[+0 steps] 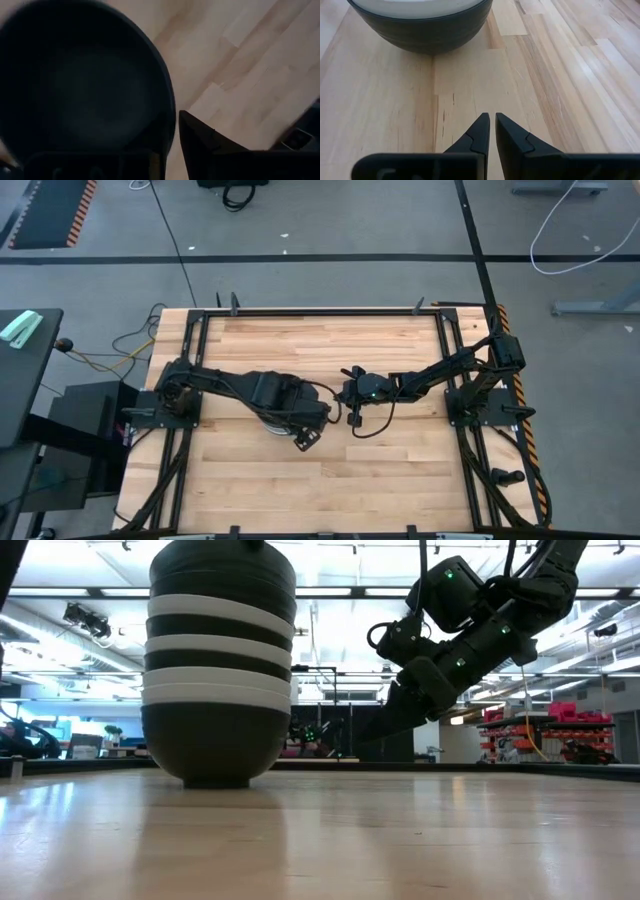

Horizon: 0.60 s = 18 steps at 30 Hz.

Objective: Nest bowls inside each other
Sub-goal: Stack the black bowl on top of the black bowls

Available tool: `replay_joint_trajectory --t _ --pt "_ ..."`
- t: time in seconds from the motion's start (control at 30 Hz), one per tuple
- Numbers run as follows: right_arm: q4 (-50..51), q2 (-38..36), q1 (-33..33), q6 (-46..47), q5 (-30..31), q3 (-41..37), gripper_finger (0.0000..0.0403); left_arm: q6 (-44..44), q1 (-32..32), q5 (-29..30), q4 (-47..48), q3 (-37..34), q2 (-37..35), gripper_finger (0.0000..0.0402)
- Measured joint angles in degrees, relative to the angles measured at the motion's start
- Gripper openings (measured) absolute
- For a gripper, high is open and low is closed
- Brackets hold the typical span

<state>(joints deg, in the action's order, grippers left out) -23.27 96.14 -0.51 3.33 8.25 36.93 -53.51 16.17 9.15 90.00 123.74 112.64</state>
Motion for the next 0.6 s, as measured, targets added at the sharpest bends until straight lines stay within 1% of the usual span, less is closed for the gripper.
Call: replay_joint_trajectory --t 0.1,0.3,0.43,0.5,0.6 --pt "0.02 0.0 -0.02 0.0 0.0 0.0 0.0039 0.24 0.67 4.38 -0.03 0.0 -0.4 0.005" --pt "0.04 0.0 -0.01 0.0 0.0 0.0 0.0039 2.28 1.2 7.46 -0.16 0.0 -0.63 0.0051" --pt "0.07 0.0 0.0 0.0 0.0 0.0 0.0039 4.47 1.18 12.69 -0.33 0.0 -0.63 0.0052" --pt "0.07 0.0 -0.02 0.0 -0.11 0.0 0.0039 5.14 1.15 13.26 -1.91 0.0 -0.63 0.0053" --pt "0.07 0.0 0.0 0.0 -0.17 0.0 0.0039 7.51 1.15 10.85 -5.99 0.0 -0.43 0.0053"
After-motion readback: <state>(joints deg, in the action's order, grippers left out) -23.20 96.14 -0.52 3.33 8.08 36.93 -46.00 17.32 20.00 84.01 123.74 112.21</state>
